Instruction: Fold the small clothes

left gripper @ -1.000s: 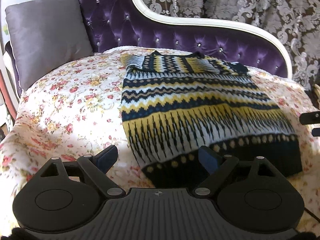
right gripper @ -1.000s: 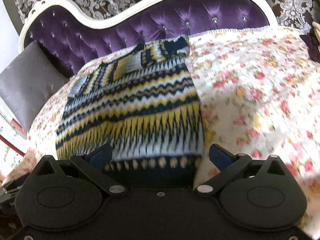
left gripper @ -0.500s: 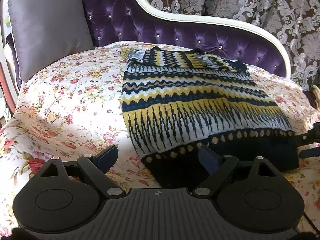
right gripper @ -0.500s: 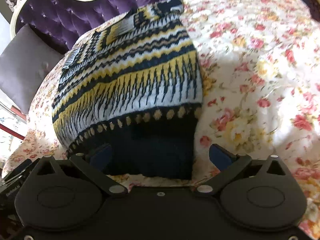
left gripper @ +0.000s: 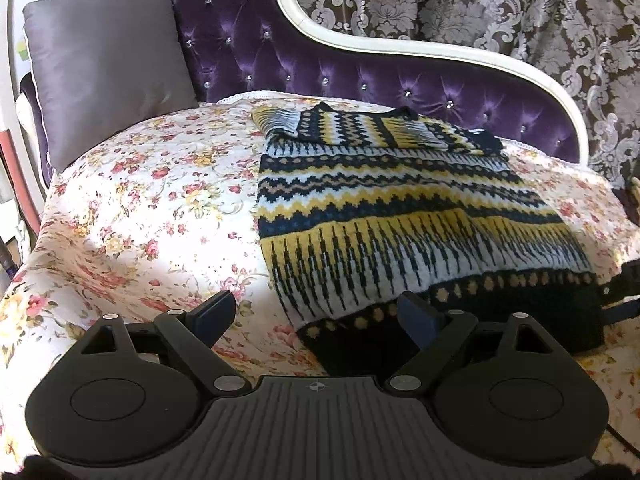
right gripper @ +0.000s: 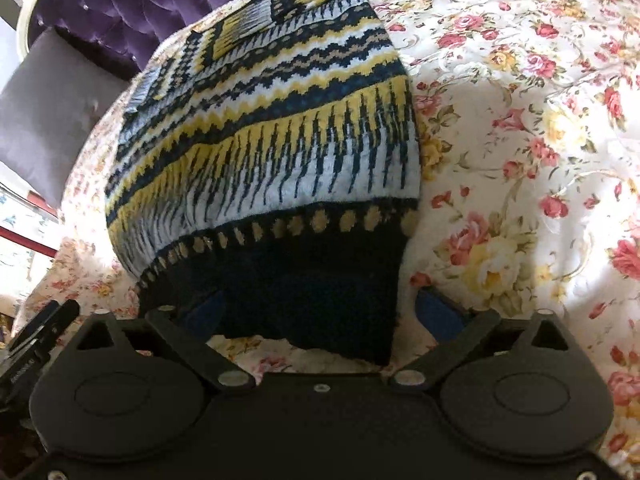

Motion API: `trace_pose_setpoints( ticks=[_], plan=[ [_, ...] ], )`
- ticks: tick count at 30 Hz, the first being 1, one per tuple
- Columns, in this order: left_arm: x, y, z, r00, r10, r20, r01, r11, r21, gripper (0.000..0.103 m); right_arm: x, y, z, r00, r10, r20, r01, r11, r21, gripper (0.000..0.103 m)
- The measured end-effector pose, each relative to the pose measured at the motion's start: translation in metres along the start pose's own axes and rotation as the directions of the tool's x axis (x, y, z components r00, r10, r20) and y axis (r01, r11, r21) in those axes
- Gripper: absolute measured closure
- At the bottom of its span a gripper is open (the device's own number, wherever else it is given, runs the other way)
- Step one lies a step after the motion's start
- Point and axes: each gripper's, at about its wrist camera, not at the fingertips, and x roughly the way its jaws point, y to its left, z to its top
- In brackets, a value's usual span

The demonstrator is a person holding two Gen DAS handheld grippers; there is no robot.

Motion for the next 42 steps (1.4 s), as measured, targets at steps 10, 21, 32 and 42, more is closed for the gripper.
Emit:
trace_pose_setpoints(
  ticks=[10,21,32,42],
  plan=[
    [0.002,0.000,0.004,1.000,-0.002,0.003,0.002,1.000,-0.002,0.015,-0.008,-0.007,0.008,0.998,0.062,-0.016,-0.062,0.998,-0.014,0.087],
    [0.013,0.007,0.019,1.000,0.005,0.009,-0.005,1.000,-0.005,0.015,-0.022,0.008,0.064,0.874,0.459,0.158,-0.476,0.874,0.094,0.089],
    [0.034,0.018,0.036,1.000,0.008,0.005,-0.008,1.000,0.023,0.015,0.009,0.005,0.157,0.844,0.441,0.306,-0.493,0.862,0.119,0.089],
    [0.062,0.002,0.033,0.998,0.003,-0.068,0.004,0.994,0.107,0.015,0.051,-0.022,0.180,0.884,0.331,0.331,-0.407,0.892,0.195,0.089]
  ],
)
